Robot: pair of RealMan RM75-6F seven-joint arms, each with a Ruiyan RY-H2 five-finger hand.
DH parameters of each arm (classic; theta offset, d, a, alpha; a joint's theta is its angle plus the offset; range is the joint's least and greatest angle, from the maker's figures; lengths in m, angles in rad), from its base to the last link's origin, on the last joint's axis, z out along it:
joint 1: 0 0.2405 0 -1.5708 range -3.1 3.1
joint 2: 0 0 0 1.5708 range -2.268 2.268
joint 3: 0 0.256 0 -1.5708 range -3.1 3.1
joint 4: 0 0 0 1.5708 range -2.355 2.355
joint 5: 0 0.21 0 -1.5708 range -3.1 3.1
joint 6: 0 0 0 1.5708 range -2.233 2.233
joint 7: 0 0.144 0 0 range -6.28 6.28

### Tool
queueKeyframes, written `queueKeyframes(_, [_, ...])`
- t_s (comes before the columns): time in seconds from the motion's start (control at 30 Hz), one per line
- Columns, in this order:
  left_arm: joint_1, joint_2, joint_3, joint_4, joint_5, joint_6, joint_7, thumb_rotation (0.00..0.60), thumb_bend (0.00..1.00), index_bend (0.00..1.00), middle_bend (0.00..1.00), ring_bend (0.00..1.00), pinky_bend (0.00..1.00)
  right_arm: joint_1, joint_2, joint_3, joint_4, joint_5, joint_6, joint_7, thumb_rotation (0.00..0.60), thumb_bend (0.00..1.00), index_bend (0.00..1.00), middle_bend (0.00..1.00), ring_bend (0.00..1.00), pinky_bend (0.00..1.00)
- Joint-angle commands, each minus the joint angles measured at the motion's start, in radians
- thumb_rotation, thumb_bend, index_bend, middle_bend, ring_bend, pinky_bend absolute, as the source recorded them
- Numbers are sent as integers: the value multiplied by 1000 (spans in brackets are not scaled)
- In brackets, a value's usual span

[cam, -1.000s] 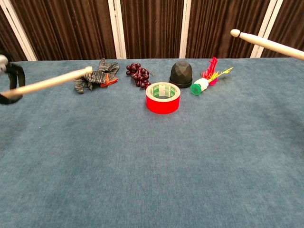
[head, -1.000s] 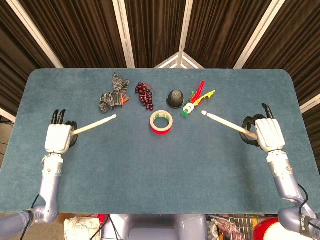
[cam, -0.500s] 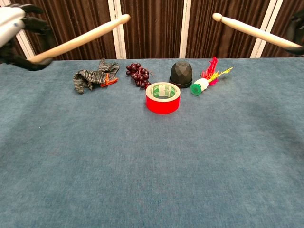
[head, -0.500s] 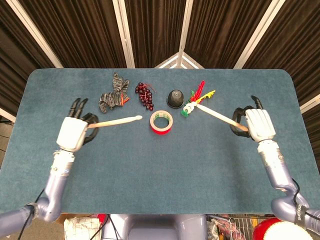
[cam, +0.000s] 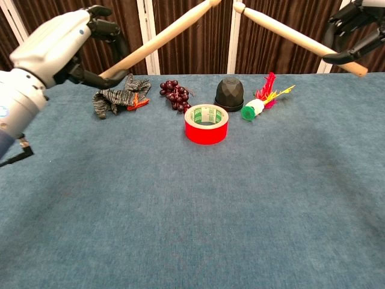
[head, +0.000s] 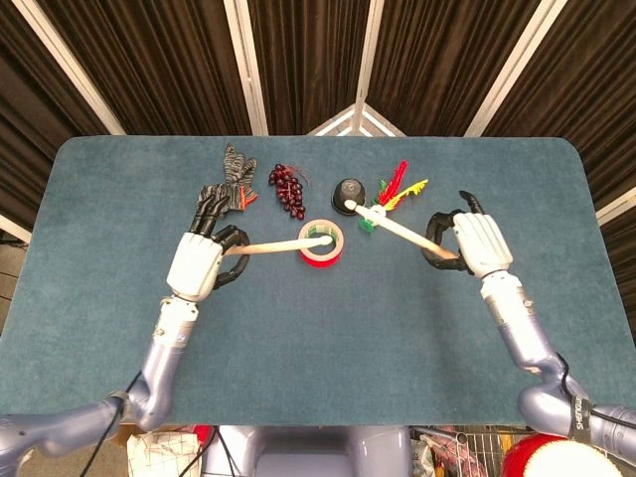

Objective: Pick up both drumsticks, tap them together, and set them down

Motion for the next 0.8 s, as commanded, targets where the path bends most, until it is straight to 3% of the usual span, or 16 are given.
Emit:
queueKeyframes(0.03, [-25,-59,-24,59,6,15,-54,600,562,590,587,79,0,8,2,2,-17,8,-4,-3,600,462,783,629,430,23])
queueKeyframes(0.5, [-102,-242,-74,265,-5,25,-145,600,551,590,587,79,0,52,3,15,-127,64,-9,-53,600,462,791,629,431,33])
queueKeyframes(0.8, [-127,-301,-84,347,-7,36,-177,600,551,591,587,79,0,80,-11,13,-146,129,2,-112,600,464,792,629,431,36])
